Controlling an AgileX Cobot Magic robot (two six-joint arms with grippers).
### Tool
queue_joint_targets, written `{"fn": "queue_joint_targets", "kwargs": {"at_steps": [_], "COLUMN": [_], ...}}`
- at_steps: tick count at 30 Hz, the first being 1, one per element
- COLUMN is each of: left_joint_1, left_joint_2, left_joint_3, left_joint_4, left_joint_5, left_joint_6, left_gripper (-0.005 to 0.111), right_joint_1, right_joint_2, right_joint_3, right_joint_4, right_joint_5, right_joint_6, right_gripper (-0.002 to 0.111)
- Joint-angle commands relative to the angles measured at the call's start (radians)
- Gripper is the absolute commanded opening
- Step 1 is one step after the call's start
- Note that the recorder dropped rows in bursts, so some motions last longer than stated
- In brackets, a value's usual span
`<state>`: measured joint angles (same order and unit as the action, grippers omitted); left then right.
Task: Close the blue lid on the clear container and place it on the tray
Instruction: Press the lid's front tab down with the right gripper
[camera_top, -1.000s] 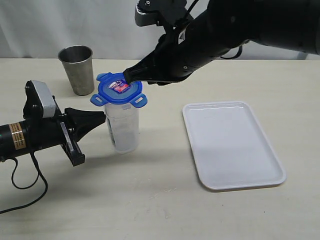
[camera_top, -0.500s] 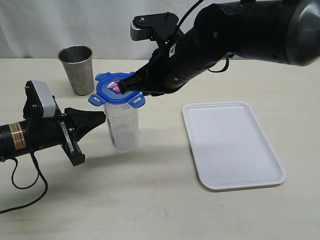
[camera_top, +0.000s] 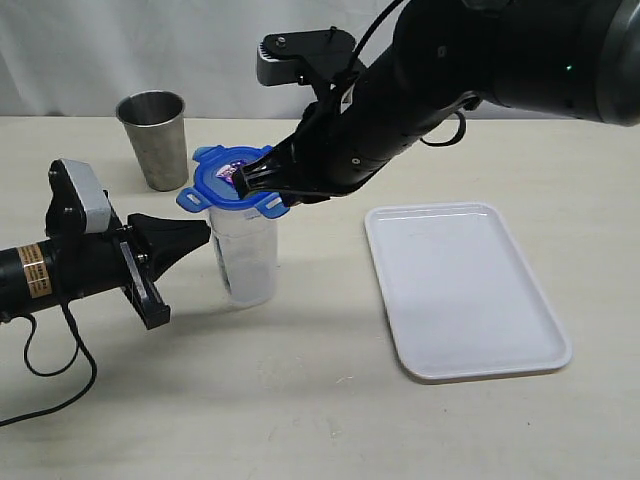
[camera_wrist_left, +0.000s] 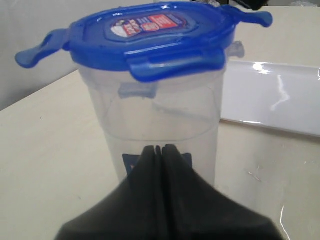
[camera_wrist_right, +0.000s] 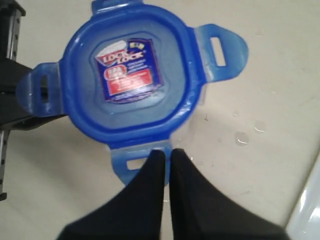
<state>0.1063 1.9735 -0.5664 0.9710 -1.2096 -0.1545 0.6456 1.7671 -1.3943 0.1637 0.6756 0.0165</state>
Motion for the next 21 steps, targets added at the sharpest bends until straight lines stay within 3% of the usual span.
{"fn": "queue_joint_targets", "kwargs": {"at_steps": [1, 10, 15, 21], "left_joint_1": [-0.003, -0.003, -0.003, -0.003], "left_joint_2": [0.004, 0.004, 0.004, 0.004], "left_joint_3": [-0.006, -0.006, -0.006, -0.006], "left_joint_4": [-0.008, -0.006, -0.006, -0.008], "left_joint_5": [-0.011, -0.011, -0.011, -0.011], "left_joint_6": [-0.003, -0.003, -0.003, -0.003], "left_gripper": [0.000, 0.000, 0.000, 0.000], "right_joint_1": [0.020, 0.020, 0.020, 0.020], "right_joint_2": [-0.005, -0.064, -0.063, -0.022], "right_joint_3": [0.005, -0.001, 0.003, 0.005], "right_joint_4": [0.005, -0.048, -0.268, -0.180], "right_joint_5": [-0.001, -0.001, 0.022, 0.022], "right_joint_6": [-0.017, -0.017, 0.166, 0.110], "right_gripper": [0.004, 0.004, 0.004, 0.004]}}
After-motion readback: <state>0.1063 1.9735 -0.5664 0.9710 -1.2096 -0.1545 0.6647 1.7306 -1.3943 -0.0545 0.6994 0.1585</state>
